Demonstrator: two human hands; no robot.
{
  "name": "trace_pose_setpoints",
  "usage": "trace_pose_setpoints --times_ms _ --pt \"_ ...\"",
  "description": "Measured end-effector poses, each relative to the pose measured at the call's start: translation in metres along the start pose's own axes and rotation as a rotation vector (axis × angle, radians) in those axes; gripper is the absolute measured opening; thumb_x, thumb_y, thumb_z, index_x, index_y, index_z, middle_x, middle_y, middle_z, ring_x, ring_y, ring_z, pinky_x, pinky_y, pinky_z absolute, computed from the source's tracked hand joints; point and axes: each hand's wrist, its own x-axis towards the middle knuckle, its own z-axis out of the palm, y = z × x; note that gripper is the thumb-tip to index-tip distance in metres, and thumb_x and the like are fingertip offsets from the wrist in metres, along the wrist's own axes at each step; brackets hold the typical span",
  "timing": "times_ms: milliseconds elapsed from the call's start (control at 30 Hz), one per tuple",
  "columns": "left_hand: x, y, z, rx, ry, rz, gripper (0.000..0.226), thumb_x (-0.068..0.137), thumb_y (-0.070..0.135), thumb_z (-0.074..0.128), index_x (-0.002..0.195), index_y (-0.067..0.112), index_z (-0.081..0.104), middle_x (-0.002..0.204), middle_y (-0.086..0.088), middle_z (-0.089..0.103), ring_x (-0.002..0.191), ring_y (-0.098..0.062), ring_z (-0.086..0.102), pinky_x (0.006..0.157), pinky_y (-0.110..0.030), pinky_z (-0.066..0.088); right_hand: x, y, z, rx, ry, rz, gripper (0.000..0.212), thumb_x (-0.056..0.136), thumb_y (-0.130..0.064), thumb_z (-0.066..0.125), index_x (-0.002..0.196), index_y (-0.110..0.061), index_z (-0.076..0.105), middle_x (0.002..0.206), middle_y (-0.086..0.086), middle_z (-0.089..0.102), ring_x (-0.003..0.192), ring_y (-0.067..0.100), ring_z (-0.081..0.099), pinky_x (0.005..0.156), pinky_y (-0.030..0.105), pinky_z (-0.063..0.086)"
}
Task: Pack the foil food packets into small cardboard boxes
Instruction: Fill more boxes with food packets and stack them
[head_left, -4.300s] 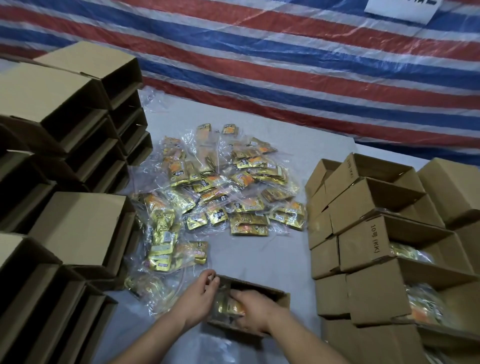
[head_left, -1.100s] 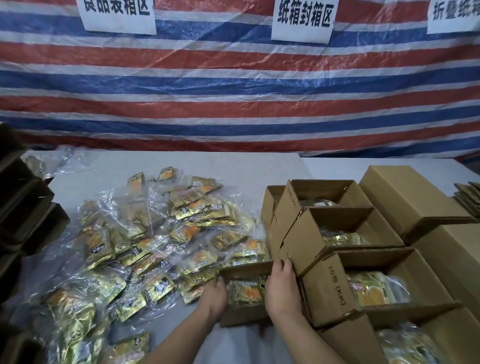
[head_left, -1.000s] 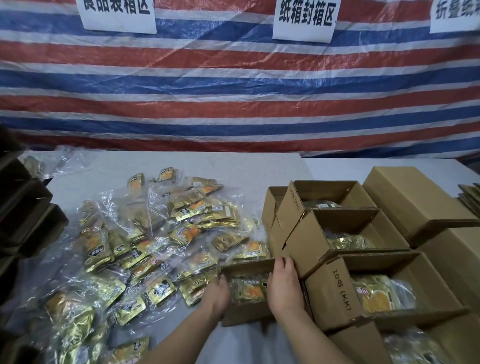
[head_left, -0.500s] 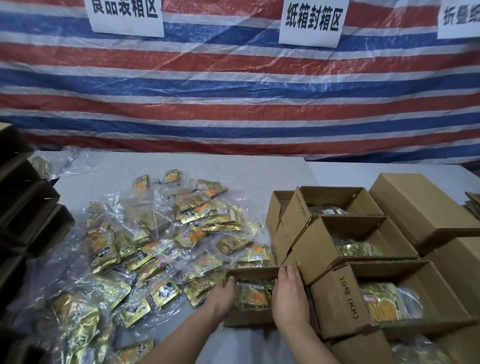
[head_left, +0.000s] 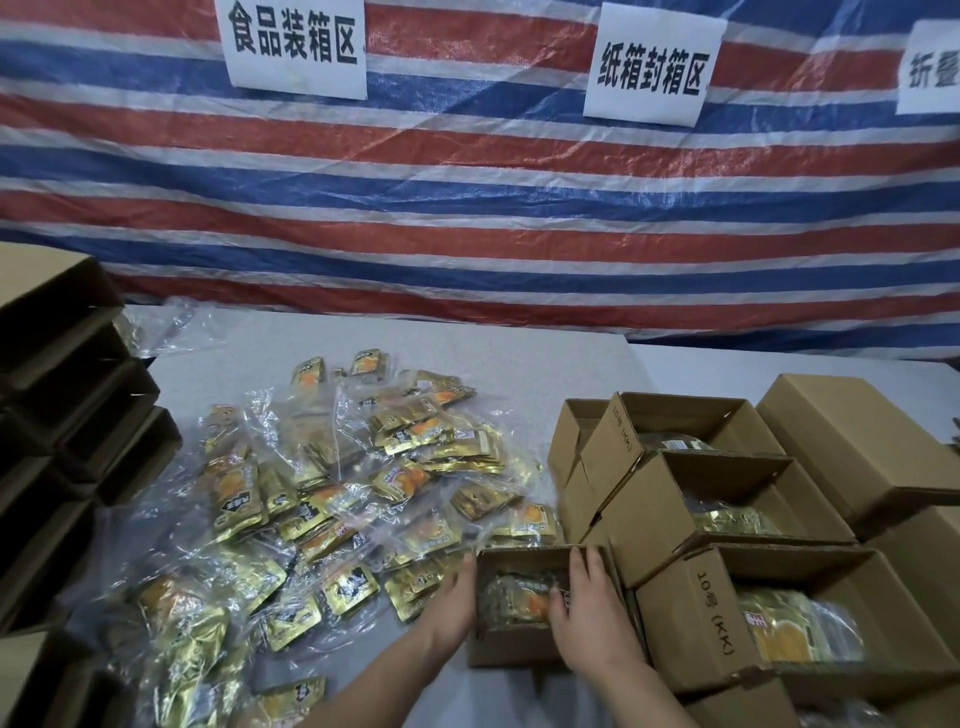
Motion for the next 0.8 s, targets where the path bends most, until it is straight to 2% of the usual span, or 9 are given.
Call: trace_pose_setpoints --times_ms 67,133,200,267,333,467,633,700,800 --pt "-0.004 -0.007 -0.012 0.077 0.074 0.047 0.068 0.099 0.060 0.017 0.153 0.019 0.028 0.159 -0.004 0.028 0.147 -0.024 0.025 0.120 -0.040 0.020 -0.002 -0.001 -0.003 0.003 0.015 0.003 0.065 0.104 -0.039 0.039 0.159 -0.012 0.015 0.167 0.005 0.001 0.151 0.021 0.017 0.121 0.032 0.022" --pt "-0.011 -0.014 -0.028 0.207 0.131 0.084 0.060 0.103 0.051 0.023 0.148 0.014 0.037 0.155 -0.006 0.037 0.141 -0.022 0.035 0.112 -0.030 0.027 -0.005 -0.005 -0.005 0.002 0.061 0.004 0.062 0.103 -0.038 0.040 0.157 -0.011 0.023 0.165 0.006 0.012 0.150 0.021 0.021 0.121 0.032 0.024" --pt "-0.019 -0.018 -0.048 0.300 0.181 0.137 0.046 0.104 0.044 0.033 0.136 0.016 0.050 0.141 -0.006 0.053 0.122 -0.018 0.051 0.099 -0.026 0.038 -0.009 -0.015 -0.007 0.033 0.099 -0.010 0.057 0.102 -0.037 0.042 0.153 -0.013 0.032 0.161 0.002 0.024 0.144 0.018 0.032 0.117 0.032 0.032" --pt "-0.027 -0.016 -0.069 0.303 0.268 0.193 0.031 0.103 0.039 0.040 0.120 0.021 0.058 0.123 -0.001 0.063 0.102 -0.010 0.057 0.087 -0.026 0.044 -0.010 -0.031 -0.008 0.093 0.107 -0.042 0.052 0.101 -0.036 0.045 0.149 -0.015 0.039 0.154 -0.002 0.034 0.134 0.014 0.043 0.110 0.030 0.039" --pt "-0.037 -0.006 -0.089 0.286 0.339 0.220 0.022 0.102 0.037 0.042 0.110 0.025 0.059 0.111 0.002 0.066 0.092 -0.007 0.058 0.080 -0.027 0.045 -0.009 -0.051 -0.010 0.165 0.090 -0.072 0.045 0.101 -0.032 0.047 0.142 -0.015 0.045 0.143 -0.003 0.043 0.120 0.012 0.050 0.102 0.028 0.044" --pt "-0.065 0.021 -0.120 0.266 0.413 0.247 0.024 0.102 0.031 0.042 0.114 0.019 0.059 0.092 0.011 0.063 0.076 -0.003 0.057 0.061 -0.020 0.040 -0.013 -0.099 -0.015 0.304 0.060 -0.152 0.029 0.101 -0.025 0.050 0.127 -0.014 0.056 0.111 -0.006 0.050 0.093 0.007 0.047 0.080 0.023 0.041" --pt "-0.105 0.046 -0.145 0.218 0.422 0.314 0.021 0.101 0.037 0.042 0.109 0.023 0.056 0.098 0.015 0.063 0.072 0.011 0.057 0.051 -0.013 0.038 -0.027 -0.157 -0.026 0.474 0.015 -0.261 0.011 0.099 -0.019 0.055 0.107 -0.020 0.062 0.106 0.002 0.067 0.082 0.005 0.058 0.070 0.021 0.047" --pt "-0.122 0.054 -0.152 0.204 0.465 0.336 0.020 0.100 0.037 0.042 0.110 0.027 0.057 0.091 0.019 0.060 0.069 0.010 0.056 0.051 -0.011 0.039 -0.036 -0.173 -0.033 0.501 -0.008 -0.300 0.011 0.099 -0.021 0.055 0.105 -0.023 0.064 0.094 -0.003 0.068 0.076 0.007 0.061 0.060 0.020 0.045" --pt "-0.146 0.061 -0.157 0.208 0.515 0.360 0.015 0.100 0.037 0.043 0.097 0.033 0.056 0.084 0.010 0.063 0.057 0.004 0.054 0.046 -0.013 0.038 -0.053 -0.188 -0.043 0.517 -0.035 -0.344 0.011 0.099 -0.028 0.053 0.094 -0.034 0.060 0.080 -0.007 0.069 0.060 0.009 0.061 0.050 0.023 0.046"
